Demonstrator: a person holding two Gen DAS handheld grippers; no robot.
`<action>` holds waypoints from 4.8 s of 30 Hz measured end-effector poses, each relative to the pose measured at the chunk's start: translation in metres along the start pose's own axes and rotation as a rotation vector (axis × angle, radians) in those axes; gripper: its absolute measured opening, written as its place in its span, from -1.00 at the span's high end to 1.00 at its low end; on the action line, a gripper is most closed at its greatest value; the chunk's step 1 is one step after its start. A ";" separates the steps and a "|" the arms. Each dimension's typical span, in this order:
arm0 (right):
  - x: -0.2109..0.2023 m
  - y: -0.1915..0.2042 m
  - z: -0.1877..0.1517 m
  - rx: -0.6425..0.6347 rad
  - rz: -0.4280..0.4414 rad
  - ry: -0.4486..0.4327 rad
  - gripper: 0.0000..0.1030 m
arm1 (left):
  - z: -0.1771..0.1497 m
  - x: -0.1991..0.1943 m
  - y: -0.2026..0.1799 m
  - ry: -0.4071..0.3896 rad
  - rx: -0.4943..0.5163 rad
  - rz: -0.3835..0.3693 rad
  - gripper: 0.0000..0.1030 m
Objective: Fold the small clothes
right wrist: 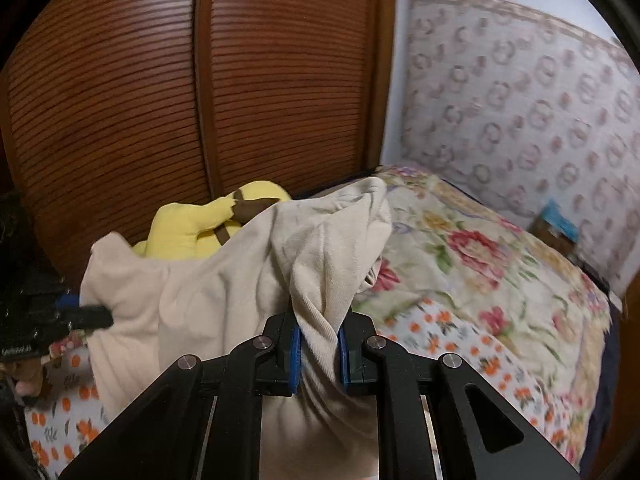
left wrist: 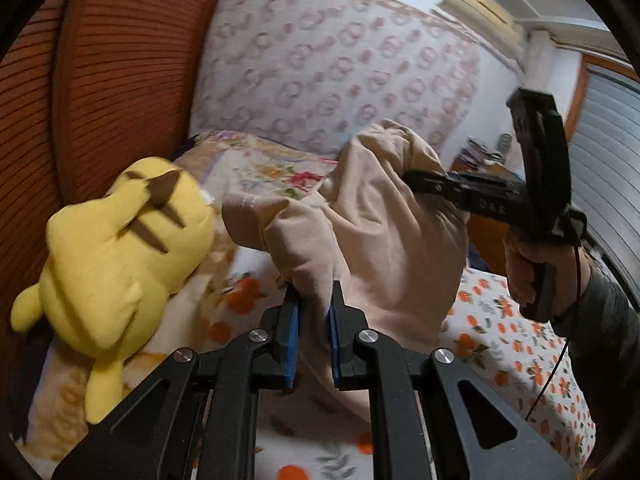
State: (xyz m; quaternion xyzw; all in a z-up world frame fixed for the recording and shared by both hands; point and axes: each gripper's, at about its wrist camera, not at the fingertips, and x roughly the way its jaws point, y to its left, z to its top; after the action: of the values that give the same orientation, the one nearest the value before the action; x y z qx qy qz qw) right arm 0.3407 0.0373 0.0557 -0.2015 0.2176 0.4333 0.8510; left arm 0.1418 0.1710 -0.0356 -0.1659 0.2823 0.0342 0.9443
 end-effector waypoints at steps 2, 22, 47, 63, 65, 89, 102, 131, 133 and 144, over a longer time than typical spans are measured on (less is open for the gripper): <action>0.017 0.002 0.011 -0.022 0.026 0.015 0.72 | -0.007 -0.003 0.007 -0.001 -0.023 0.016 0.74; 0.054 -0.053 0.024 0.062 -0.017 0.157 -0.07 | -0.034 0.001 0.025 0.073 -0.056 0.097 0.73; -0.009 -0.025 -0.042 0.191 -0.042 0.107 -0.07 | -0.029 -0.045 0.003 0.003 0.068 0.137 -0.71; -0.172 0.038 -0.127 0.268 -0.160 -0.047 -0.39 | -0.036 -0.089 -0.085 -0.068 0.220 0.024 -0.99; -0.189 0.046 -0.137 0.284 -0.178 -0.062 -0.47 | -0.038 -0.093 -0.097 -0.071 0.231 0.009 -0.99; -0.336 0.134 -0.190 0.387 -0.501 -0.280 -0.61 | -0.032 -0.149 -0.203 -0.175 0.333 -0.035 -1.00; -0.327 0.152 -0.199 0.406 -0.522 -0.305 -0.61 | -0.038 -0.157 -0.210 -0.181 0.344 -0.045 -1.00; -0.333 0.138 -0.204 0.388 -0.516 -0.304 -0.61 | -0.041 -0.161 -0.208 -0.182 0.343 -0.043 -1.00; -0.333 0.137 -0.204 0.389 -0.515 -0.304 -0.61 | -0.041 -0.161 -0.208 -0.181 0.343 -0.046 -1.00; -0.335 0.134 -0.205 0.387 -0.514 -0.301 -0.61 | -0.042 -0.163 -0.208 -0.182 0.342 -0.045 -1.00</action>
State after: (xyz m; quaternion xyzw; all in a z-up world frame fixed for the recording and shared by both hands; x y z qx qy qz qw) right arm 0.0120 -0.2167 0.0484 -0.0184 0.1101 0.1805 0.9772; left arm 0.0163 -0.0346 0.0816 -0.0053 0.1939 -0.0205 0.9808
